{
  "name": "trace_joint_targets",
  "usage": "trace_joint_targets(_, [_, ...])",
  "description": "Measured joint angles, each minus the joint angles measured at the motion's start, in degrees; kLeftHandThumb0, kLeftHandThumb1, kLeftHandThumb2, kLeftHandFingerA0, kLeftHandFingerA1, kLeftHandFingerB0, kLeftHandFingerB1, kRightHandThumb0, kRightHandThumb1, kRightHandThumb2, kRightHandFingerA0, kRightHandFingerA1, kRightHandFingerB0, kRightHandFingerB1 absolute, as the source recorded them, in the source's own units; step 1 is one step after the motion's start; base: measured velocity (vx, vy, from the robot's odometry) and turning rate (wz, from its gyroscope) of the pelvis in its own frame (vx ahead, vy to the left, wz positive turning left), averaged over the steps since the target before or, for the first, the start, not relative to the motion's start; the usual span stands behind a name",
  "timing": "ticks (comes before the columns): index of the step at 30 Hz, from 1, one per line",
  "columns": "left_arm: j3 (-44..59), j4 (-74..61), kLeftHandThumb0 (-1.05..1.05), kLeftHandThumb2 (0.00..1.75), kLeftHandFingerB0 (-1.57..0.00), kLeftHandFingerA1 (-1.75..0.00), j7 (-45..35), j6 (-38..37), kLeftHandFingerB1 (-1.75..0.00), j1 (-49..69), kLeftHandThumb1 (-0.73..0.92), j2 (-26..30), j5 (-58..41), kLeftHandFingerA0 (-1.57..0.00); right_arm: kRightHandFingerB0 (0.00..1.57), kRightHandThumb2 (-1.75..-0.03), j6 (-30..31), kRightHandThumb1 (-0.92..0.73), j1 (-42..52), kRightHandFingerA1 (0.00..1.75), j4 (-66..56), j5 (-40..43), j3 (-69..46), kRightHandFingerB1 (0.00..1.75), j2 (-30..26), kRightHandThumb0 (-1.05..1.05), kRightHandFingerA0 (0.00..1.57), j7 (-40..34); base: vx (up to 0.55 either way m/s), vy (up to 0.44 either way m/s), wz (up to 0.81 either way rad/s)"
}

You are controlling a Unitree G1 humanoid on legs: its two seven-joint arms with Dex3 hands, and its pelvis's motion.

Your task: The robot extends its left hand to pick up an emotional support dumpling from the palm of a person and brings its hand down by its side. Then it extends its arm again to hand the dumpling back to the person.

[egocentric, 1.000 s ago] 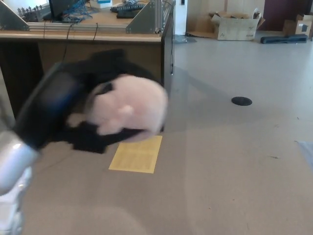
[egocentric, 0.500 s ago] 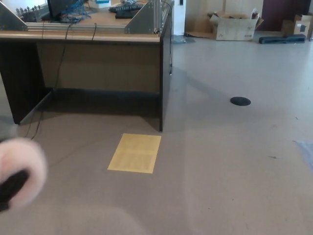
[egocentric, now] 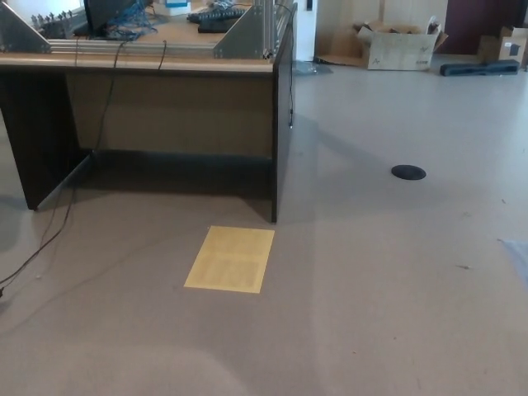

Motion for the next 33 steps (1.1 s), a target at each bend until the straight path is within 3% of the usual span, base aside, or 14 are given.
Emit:
trace_joint_targets(7, [0.4, 6.3, -0.36, 0.66, -0.48, -1.53, -4.0, 3.5, -0.87, -1.6, 0.89, 3.0, -4.4, -0.95, 0.51, -0.59, 0.1, -0.64, -0.4, 0.48, 0.2, 0.5, -0.4, 0.38, 0.0, -0.36, 0.78, -0.6, 0.00, 0.000, 0.00])
trace_joint_targets(8, [0.4, 6.7, -0.37, 0.71, -0.42, -1.63, -4.3, 3.8, -0.83, -1.6, 0.92, 3.1, -4.9, -0.90, 0.51, -0.59, 0.1, -0.63, -0.4, 0.47, 0.2, 0.5, -0.5, 0.38, 0.0, -0.38, 0.77, -0.6, 0.00, 0.000, 0.00])
trace_joint_targets(11, [0.3, 7.0, -0.37, 0.67, -0.46, -1.63, -4.7, 4.2, -0.82, -1.6, 0.91, 3.3, -5.7, -0.90, 0.51, -0.59, 0.3, -0.64, -0.4, 0.47, 0.2, 0.7, -0.6, 0.38, 0.0, -0.36, 0.77, -0.6, 0.00, 0.000, 0.00])
trace_joint_targets(12, [0.2, 7.0, -0.37, 0.71, -0.45, -1.68, -4.7, 4.5, -0.92, -1.6, 0.90, 3.5, -6.1, -0.85, 0.50, -0.59, 0.3, -0.64, -0.4, 0.47, 0.2, 0.8, -0.6, 0.38, 0.0, -0.37, 0.77, -0.6, 0.00, 0.000, 0.00])
trace_joint_targets(15, [0.1, 7.2, -0.37, 0.71, -0.45, -1.68, -5.2, 4.9, -0.92, -1.7, 0.90, 3.9, -7.2, -0.85, 0.50, -0.59, 0.3, -0.64, -0.4, 0.47, 0.3, 0.8, -0.4, 0.38, 0.0, -0.37, 0.77, -0.8, 0.00, 0.000, 0.00])
trace_joint_targets(16, [0.1, 7.3, -0.38, 0.70, -0.40, -1.72, -5.4, 5.0, -0.72, -1.7, 0.92, 4.0, -7.4, -0.81, 0.51, -0.59, 0.3, -0.64, -0.4, 0.48, 0.4, 0.8, -0.2, 0.38, 0.0, -0.37, 0.76, -0.8, 0.00, 0.000, 0.00])
trace_joint_targets(17, [0.0, 7.3, -0.38, 0.70, -0.40, -1.72, -5.5, 5.0, -0.72, -1.7, 0.92, 4.1, -7.5, -0.81, 0.51, -0.59, 0.3, -0.64, -0.4, 0.48, 0.4, 0.9, -0.2, 0.38, 0.0, -0.37, 0.76, -0.8, 0.00, 0.000, 0.00])
trace_joint_targets(18, [0.0, 7.4, -0.39, 0.71, -0.42, -1.71, -5.6, 5.1, -0.85, -1.6, 0.92, 4.1, -7.8, -0.83, 0.50, -0.59, 0.3, -0.64, -0.4, 0.47, 0.4, 0.9, -0.3, 0.38, 0.0, -0.37, 0.76, -0.8, 0.00, 0.000, 0.00])
trace_joint_targets(21, [-0.1, 7.5, -0.39, 0.71, -0.42, -1.71, -5.9, 5.3, -0.85, -1.6, 0.92, 4.1, -8.2, -0.83, 0.50, -0.59, 0.4, -0.64, -0.4, 0.47, 0.4, 1.0, -0.2, 0.38, 0.0, -0.37, 0.76, -0.8, 0.00, 0.000, 0.00])
trace_joint_targets(22, [-0.2, 7.6, -0.54, 0.80, -0.50, -1.59, -6.1, 5.3, -0.78, -1.6, 0.79, 4.1, -8.6, -0.96, 0.51, -0.59, 0.4, -0.64, -0.4, 0.47, 0.4, 1.0, -0.1, 0.38, 0.0, -0.36, 0.76, -0.8, 0.00, 0.000, 0.00])
trace_joint_targets(23, [-0.3, 7.6, -0.54, 0.80, -0.50, -1.59, -6.2, 5.3, -0.78, -1.6, 0.79, 4.1, -8.7, -0.96, 0.51, -0.59, 0.4, -0.64, -0.4, 0.47, 0.4, 1.0, -0.1, 0.38, 0.0, -0.36, 0.76, -0.8, 0.00, 0.000, 0.00])
trace_joint_targets(24, [-0.3, 7.6, -0.39, 0.66, -0.52, -1.75, -6.2, 5.3, -0.70, -1.6, 0.88, 4.2, -8.8, -0.81, 0.51, -0.59, 0.4, -0.64, -0.4, 0.48, 0.4, 1.0, -0.1, 0.38, 0.0, -0.36, 0.76, -0.8, 0.00, 0.000, 0.00])
trace_joint_targets(33, [-0.7, 8.1, -0.40, 0.67, -0.54, -1.75, -6.7, 5.3, -0.73, -1.6, 0.92, 4.7, -9.9, -0.80, 0.52, -0.59, 0.7, -0.64, -0.6, 0.47, 0.4, 1.1, 0.0, 0.38, 0.0, -0.37, 0.76, -0.8, 0.00, 0.000, 0.00])
